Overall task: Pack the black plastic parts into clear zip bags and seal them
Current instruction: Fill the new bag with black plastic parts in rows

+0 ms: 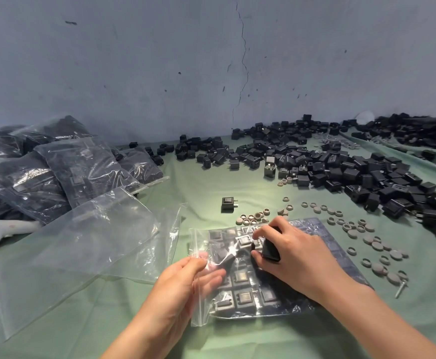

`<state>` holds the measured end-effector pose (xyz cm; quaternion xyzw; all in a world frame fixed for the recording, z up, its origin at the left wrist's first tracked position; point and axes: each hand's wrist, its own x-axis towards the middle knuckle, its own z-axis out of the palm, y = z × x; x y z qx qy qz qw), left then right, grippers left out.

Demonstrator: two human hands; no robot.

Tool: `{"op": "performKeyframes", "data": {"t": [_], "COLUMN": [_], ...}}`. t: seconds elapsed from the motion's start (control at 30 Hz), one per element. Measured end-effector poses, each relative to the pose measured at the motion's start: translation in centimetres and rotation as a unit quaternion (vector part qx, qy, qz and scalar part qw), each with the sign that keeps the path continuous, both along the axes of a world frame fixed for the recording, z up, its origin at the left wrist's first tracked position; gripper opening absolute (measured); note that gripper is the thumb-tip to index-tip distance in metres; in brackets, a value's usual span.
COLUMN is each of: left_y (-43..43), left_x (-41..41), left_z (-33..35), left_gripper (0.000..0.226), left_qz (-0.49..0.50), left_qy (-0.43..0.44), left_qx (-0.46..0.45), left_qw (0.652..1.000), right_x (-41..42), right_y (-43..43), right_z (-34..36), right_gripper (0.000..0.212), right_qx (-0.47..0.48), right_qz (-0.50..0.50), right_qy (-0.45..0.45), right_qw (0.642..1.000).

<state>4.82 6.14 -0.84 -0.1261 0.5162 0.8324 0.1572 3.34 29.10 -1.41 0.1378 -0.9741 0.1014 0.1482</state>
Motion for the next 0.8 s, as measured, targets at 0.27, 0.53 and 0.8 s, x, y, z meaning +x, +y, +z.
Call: {"op": "performKeyframes", "data": {"t": [0.27,0.53,0.8], "left_y": [0.0,-0.3,-0.6], "left_x": [-0.3,-1.0,-2.0], "left_z": [0.5,0.7,0.8], "left_gripper": [0.026,0.032,0.052], "left_qz": [-0.029,-0.011,-0.004], "left_qy": [-0.014,-0.015,-0.02], "left_qx": [0.059,0.09,0.162], "left_qw": [0.998,0.996,0.987], "right_x": [0.0,-0.1,-0.9], "right_y": [-0.1,-0.1,-0.4], "right_z": [-0.1,0.0,0.3], "right_gripper": [0.038,0.041,0.036], "right_qx": [0.011,-0.016,-0.061], "right_qz": [0.005,-0.018,-0.022], "right_qy": [-0.016,-0.017,-0.041], "right_qw": [1.0,1.0,0.997]}}
